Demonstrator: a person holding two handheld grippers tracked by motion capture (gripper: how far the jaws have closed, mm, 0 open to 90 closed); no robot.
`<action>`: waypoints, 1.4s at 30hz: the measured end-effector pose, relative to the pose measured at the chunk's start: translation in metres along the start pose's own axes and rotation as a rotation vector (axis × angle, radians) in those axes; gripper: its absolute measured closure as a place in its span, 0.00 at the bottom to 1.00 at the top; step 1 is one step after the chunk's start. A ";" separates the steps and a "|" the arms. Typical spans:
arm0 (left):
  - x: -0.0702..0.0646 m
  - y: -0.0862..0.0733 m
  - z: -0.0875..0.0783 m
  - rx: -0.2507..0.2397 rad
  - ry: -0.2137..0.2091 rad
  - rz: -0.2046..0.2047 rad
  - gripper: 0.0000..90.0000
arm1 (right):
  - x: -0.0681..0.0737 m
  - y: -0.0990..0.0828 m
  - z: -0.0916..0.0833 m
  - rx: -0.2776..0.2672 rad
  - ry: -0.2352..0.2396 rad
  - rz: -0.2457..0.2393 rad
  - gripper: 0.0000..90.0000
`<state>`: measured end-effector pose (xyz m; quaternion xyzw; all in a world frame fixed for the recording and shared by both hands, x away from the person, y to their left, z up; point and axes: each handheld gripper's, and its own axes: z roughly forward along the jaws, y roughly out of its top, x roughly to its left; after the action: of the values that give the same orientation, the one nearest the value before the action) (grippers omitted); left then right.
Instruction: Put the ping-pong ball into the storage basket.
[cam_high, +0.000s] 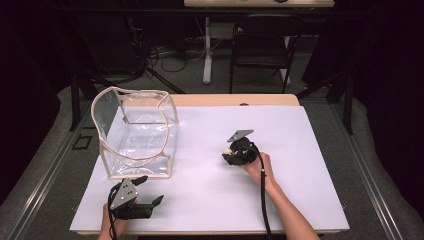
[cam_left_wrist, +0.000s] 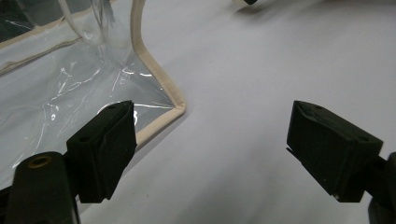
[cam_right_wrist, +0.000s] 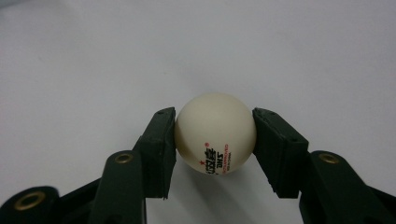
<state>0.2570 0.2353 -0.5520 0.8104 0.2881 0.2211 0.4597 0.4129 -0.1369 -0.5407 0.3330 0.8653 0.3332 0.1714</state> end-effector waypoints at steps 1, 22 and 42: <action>0.000 0.000 0.000 -0.001 0.000 0.001 0.18 | 0.000 0.000 -0.001 -0.006 0.010 0.012 0.56; 0.000 0.000 0.000 0.000 0.001 0.007 0.18 | 0.002 0.013 -0.028 -0.055 -0.008 -0.002 0.56; 0.000 0.000 0.002 0.006 -0.004 0.000 0.18 | 0.004 0.020 -0.048 -0.088 -0.024 -0.022 0.56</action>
<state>0.2578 0.2340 -0.5530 0.8123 0.2879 0.2184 0.4579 0.3944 -0.1449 -0.4923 0.3196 0.8513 0.3649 0.2000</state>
